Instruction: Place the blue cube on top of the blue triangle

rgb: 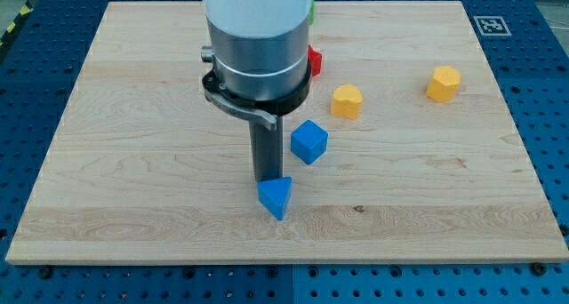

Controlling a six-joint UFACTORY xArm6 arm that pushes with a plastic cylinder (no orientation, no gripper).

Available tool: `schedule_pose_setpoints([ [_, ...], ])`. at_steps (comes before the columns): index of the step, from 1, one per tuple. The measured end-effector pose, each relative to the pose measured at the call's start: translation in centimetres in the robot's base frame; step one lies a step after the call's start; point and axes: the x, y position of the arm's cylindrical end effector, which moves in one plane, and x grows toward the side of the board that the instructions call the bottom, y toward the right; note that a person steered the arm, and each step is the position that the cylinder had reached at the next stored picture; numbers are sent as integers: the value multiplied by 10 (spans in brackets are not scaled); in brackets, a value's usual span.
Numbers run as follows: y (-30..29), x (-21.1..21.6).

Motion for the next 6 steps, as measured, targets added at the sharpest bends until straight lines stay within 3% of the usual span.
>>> schedule_pose_setpoints([
  [3, 1, 25],
  [5, 1, -45],
  [6, 1, -45],
])
